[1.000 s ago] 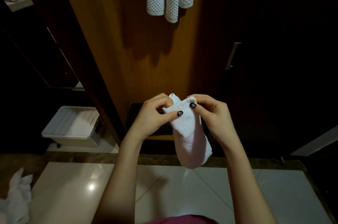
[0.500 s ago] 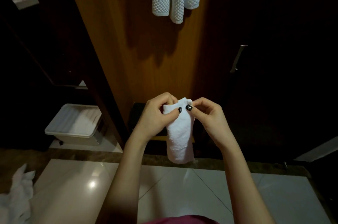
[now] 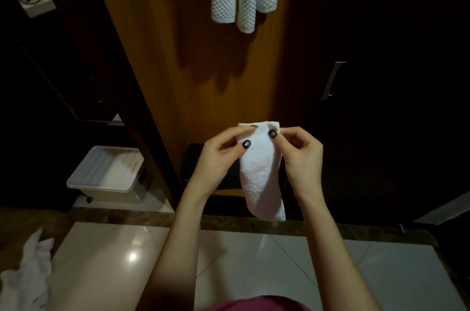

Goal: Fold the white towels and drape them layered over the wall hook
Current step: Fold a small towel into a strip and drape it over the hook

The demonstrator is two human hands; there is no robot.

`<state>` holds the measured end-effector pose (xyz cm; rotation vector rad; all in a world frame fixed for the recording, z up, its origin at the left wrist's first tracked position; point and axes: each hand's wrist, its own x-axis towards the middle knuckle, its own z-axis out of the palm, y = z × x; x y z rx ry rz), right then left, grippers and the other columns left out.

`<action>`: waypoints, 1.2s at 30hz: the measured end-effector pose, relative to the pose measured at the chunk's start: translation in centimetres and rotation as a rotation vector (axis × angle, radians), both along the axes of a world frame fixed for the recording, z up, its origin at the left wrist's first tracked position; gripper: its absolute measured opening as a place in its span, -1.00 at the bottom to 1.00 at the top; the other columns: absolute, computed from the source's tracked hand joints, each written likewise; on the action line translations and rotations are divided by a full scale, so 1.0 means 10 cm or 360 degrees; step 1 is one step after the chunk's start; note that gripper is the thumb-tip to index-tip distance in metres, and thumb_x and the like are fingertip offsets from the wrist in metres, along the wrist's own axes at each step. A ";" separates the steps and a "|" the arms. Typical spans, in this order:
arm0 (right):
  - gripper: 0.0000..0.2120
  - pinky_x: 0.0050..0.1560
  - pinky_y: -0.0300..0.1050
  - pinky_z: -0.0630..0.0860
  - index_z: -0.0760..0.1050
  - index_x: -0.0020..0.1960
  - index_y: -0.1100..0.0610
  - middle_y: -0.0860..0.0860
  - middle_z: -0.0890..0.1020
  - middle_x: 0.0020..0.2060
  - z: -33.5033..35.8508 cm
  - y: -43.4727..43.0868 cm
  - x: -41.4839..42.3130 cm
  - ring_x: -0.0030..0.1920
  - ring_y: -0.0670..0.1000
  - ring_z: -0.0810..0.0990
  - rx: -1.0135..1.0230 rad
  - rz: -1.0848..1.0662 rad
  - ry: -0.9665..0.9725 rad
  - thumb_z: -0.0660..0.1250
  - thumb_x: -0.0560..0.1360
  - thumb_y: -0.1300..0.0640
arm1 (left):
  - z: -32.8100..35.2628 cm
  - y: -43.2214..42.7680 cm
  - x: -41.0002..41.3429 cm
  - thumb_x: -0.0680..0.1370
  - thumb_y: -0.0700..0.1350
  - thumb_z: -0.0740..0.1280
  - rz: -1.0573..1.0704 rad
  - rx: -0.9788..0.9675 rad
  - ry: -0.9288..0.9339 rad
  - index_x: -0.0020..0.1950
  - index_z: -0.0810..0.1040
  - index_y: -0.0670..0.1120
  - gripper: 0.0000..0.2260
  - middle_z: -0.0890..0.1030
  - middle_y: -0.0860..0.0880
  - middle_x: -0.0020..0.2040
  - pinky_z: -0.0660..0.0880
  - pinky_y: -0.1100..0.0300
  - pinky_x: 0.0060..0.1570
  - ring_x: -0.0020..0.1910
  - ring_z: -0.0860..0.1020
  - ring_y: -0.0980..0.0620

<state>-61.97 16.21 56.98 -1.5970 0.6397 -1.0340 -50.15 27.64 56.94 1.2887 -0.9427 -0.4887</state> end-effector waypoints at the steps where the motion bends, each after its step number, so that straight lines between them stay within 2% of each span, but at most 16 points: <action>1: -0.92 -0.07 -0.28 0.56 0.63 -0.13 -0.02 -0.12 0.68 -0.21 0.00 0.00 0.00 -0.11 -0.14 0.64 -0.0019 -0.0024 -0.0009 0.43 0.51 0.15 | 0.00 -0.01 0.00 0.56 -0.28 0.34 -0.0021 0.0050 -0.0031 0.10 0.65 0.05 -0.74 0.65 0.20 0.10 0.48 0.39 0.06 0.18 0.56 0.22; 4: -0.93 -0.09 -0.30 0.56 0.63 -0.12 0.03 -0.09 0.67 -0.21 0.02 -0.03 -0.01 -0.12 -0.15 0.64 -0.0038 0.0024 -0.0004 0.40 0.54 0.11 | 0.03 -0.08 -0.02 0.55 -0.30 0.34 0.0058 0.0089 -0.0060 0.01 0.68 0.01 -0.77 0.69 0.15 0.02 0.49 0.37 0.04 0.10 0.60 0.20; 7: -0.71 -0.25 -0.22 0.44 0.54 -0.19 0.26 0.04 0.54 -0.34 0.02 -0.11 -0.04 -0.28 -0.09 0.50 0.0005 0.0198 0.0038 0.31 0.60 0.07 | 0.10 -0.20 -0.02 0.56 -0.31 0.33 0.0158 0.0023 -0.0043 0.00 0.68 0.01 -0.76 0.69 0.15 -0.01 0.50 0.32 0.01 0.06 0.60 0.20; 9: -0.61 -0.26 -0.10 0.33 0.44 -0.25 0.35 0.09 0.41 -0.36 0.04 -0.15 -0.07 -0.31 -0.03 0.39 0.0053 0.0289 0.0101 0.25 0.62 0.07 | 0.16 -0.27 -0.01 0.57 -0.29 0.32 0.0205 0.0007 -0.0049 0.01 0.67 0.02 -0.77 0.68 0.19 -0.02 0.48 0.34 0.00 0.05 0.60 0.23; 13: -0.57 -0.16 -0.07 0.35 0.40 -0.24 0.38 0.20 0.43 -0.30 0.06 -0.17 -0.14 -0.24 0.04 0.40 0.0035 0.0461 0.0221 0.22 0.64 0.05 | 0.32 -0.42 0.00 0.59 -0.27 0.30 0.0284 -0.0033 -0.0079 0.01 0.64 0.06 -0.76 0.66 0.24 0.00 0.50 0.33 0.07 0.11 0.58 0.24; 16: -0.55 -0.26 -0.16 0.28 0.35 -0.30 0.30 0.10 0.33 -0.36 0.09 -0.16 -0.19 -0.32 -0.03 0.33 -0.0047 0.0504 0.0272 0.26 0.61 -0.01 | 0.43 -0.52 0.02 0.59 -0.26 0.29 0.0353 -0.0064 -0.0104 0.04 0.62 0.06 -0.77 0.63 0.22 0.05 0.49 0.33 0.13 0.15 0.55 0.27; 19: -0.55 -0.18 0.04 0.42 0.47 -0.18 0.36 0.15 0.51 -0.26 0.10 -0.17 -0.21 -0.24 0.09 0.50 -0.0087 0.0471 0.0399 0.34 0.56 -0.07 | 0.51 -0.61 0.05 0.60 -0.24 0.29 0.0404 -0.0030 -0.0103 0.14 0.59 0.03 -0.78 0.60 0.11 0.17 0.52 0.06 0.24 0.23 0.54 0.12; 21: -0.61 0.00 0.20 0.55 0.59 -0.03 0.28 0.13 0.63 -0.08 0.08 -0.15 -0.22 -0.05 0.14 0.62 -0.0075 0.0453 0.0503 0.39 0.51 -0.09 | 0.55 -0.65 0.04 0.60 -0.23 0.29 0.0438 -0.0021 -0.0122 0.18 0.56 0.03 -0.78 0.57 0.04 0.23 0.50 -0.05 0.26 0.27 0.52 0.04; 22: -0.66 0.06 0.21 0.56 0.62 0.00 0.20 0.08 0.65 -0.05 0.07 -0.14 -0.23 -0.01 0.11 0.63 -0.0057 0.0446 0.0537 0.41 0.49 -0.09 | 0.58 -0.66 0.04 0.60 -0.22 0.29 0.0460 -0.0017 -0.0163 0.21 0.55 0.02 -0.77 0.55 0.04 0.25 0.48 -0.06 0.27 0.28 0.50 0.06; 25: -0.78 0.05 0.19 0.59 0.66 -0.01 0.07 -0.01 0.70 -0.10 0.07 -0.11 -0.27 -0.06 0.01 0.67 -0.0021 0.0442 0.0525 0.41 0.51 -0.07 | 0.63 -0.68 0.05 0.61 -0.20 0.29 0.0491 0.0021 -0.0294 0.29 0.50 -0.02 -0.74 0.50 0.04 0.30 0.44 -0.02 0.33 0.32 0.44 0.10; 27: -0.70 -0.02 0.18 0.55 0.64 -0.04 0.18 0.09 0.68 -0.13 0.09 -0.14 -0.30 -0.11 0.08 0.65 -0.0056 0.0436 0.0530 0.38 0.52 -0.07 | 0.65 -0.68 0.09 0.61 -0.18 0.28 0.0509 0.0056 -0.0295 0.32 0.48 -0.01 -0.72 0.47 0.03 0.34 0.42 -0.02 0.35 0.35 0.41 0.09; 30: -0.50 -0.16 0.06 0.40 0.48 -0.07 0.44 0.37 0.53 -0.09 0.08 -0.19 -0.34 -0.20 0.14 0.50 -0.0158 0.0490 0.0654 0.41 0.51 -0.06 | 0.71 -0.68 0.19 0.61 -0.17 0.28 0.0534 0.0052 -0.0231 0.36 0.44 0.01 -0.69 0.42 0.00 0.38 0.42 -0.04 0.35 0.37 0.39 0.04; 32: -0.54 -0.08 0.15 0.49 0.53 -0.04 0.41 0.33 0.57 -0.05 0.05 -0.19 -0.38 -0.12 0.22 0.57 -0.0148 0.0533 0.0730 0.42 0.50 -0.04 | 0.73 -0.69 0.26 0.62 -0.16 0.29 0.0542 0.0045 -0.0198 0.37 0.41 0.03 -0.67 0.40 -0.03 0.39 0.46 -0.02 0.31 0.36 0.41 0.01; 34: -0.66 -0.02 0.14 0.54 0.61 -0.03 0.27 0.21 0.64 -0.04 0.03 -0.20 -0.43 -0.03 0.19 0.61 -0.0108 0.0562 0.0786 0.43 0.50 -0.03 | 0.72 -0.68 0.34 0.62 -0.16 0.28 0.0576 0.0032 -0.0154 0.41 0.38 0.01 -0.64 0.39 -0.03 0.39 0.53 0.12 0.22 0.32 0.43 0.03; 36: -0.71 -0.14 0.01 0.49 0.62 -0.07 0.23 0.18 0.64 -0.05 0.00 -0.23 -0.47 -0.10 0.13 0.60 -0.0104 0.0582 0.0845 0.42 0.50 -0.03 | 0.67 -0.66 0.40 0.62 -0.17 0.28 0.0607 0.0008 -0.0088 0.44 0.36 -0.01 -0.61 0.39 -0.03 0.37 0.56 0.33 0.01 0.26 0.46 0.08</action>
